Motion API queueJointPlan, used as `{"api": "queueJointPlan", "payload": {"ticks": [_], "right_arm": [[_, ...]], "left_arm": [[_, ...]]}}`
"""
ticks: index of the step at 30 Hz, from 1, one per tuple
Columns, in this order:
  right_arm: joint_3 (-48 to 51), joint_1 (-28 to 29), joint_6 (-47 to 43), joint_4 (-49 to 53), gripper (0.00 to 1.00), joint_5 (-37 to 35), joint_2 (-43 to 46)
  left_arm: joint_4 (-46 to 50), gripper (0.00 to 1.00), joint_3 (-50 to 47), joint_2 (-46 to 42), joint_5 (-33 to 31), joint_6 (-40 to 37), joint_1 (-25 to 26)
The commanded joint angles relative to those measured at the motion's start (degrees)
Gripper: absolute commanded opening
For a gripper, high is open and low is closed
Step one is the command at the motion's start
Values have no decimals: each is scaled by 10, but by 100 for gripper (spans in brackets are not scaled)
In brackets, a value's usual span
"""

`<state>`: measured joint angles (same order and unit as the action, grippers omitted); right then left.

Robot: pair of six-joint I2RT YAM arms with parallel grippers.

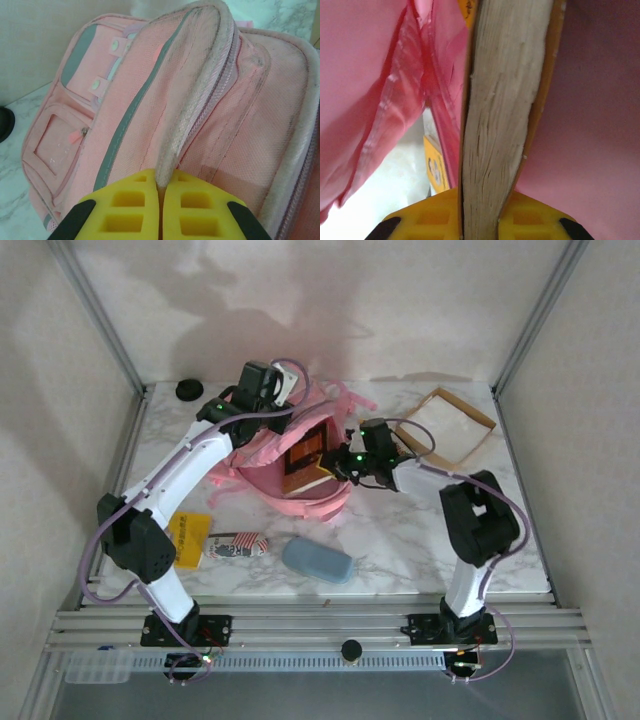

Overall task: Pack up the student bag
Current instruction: Place the book in the student bag.

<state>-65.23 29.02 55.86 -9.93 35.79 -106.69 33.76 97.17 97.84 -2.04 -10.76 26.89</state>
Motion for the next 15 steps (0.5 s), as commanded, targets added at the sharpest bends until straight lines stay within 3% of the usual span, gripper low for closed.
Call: {"api": "queueJointPlan", "payload": {"ticks": [1, 7, 11, 15], "right_arm": [[-81, 8, 20, -96, 0, -6, -52], [-201, 10, -26, -27, 16, -24, -154], [-269, 1, -81, 73, 34, -41, -182], [-303, -4, -120, 120, 35, -32, -199]], "left_arm": [[-41, 0, 8, -27, 13, 19, -2], [-51, 0, -1, -28, 12, 21, -2], [-49, 0, 2, -24, 12, 20, -2], [-55, 0, 0, -25, 12, 20, -3]]}}
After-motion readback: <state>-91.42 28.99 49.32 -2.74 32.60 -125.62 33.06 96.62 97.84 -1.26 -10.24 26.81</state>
